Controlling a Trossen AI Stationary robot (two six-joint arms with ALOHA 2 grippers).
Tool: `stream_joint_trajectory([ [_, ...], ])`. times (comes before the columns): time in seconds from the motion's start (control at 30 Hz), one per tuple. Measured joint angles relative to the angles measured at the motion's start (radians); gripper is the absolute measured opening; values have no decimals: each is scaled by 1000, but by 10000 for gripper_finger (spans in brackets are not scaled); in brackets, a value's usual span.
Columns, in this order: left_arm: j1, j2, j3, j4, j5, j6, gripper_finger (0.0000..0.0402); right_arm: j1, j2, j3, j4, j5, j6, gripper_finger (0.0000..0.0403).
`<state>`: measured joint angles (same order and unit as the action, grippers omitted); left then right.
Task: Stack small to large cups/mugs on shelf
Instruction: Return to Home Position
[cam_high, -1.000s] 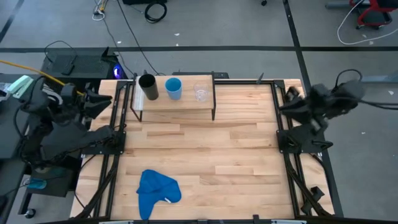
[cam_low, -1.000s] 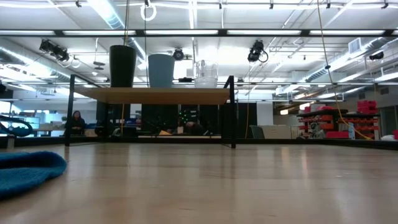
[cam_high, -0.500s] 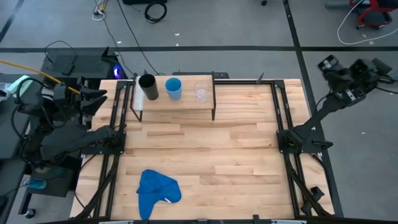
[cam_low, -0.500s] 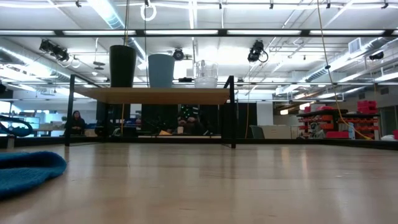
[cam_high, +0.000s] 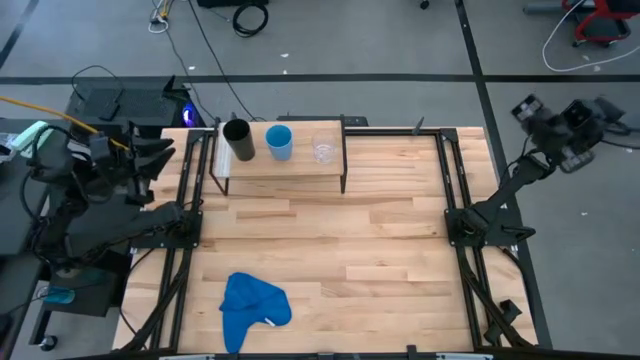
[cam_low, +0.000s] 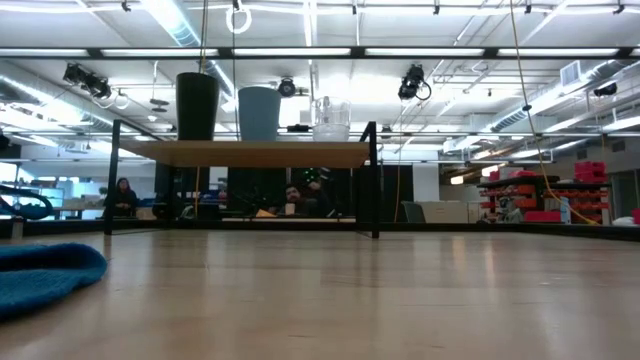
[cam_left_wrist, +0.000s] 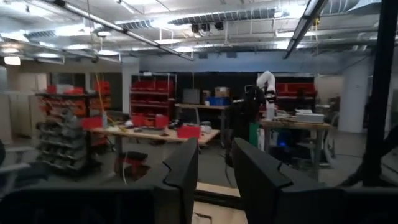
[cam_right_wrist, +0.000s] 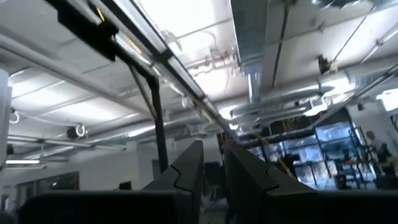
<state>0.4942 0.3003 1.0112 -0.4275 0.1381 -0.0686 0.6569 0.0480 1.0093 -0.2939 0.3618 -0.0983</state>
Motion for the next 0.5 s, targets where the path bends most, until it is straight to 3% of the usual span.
stream_joint_trajectory([
  [0.13, 0, -10, -49, -24, 1, -48, 107, 0, -6, -104, 53, 3, 65, 73],
  [0.27, 0, -38, -83, -17, -30, -48, 107, 0, -4, -258, 212, 1, 93, 73],
  [0.5, 0, -133, -65, -60, -349, 45, 107, 0, -3, -417, 432, 32, -12, 73],
])
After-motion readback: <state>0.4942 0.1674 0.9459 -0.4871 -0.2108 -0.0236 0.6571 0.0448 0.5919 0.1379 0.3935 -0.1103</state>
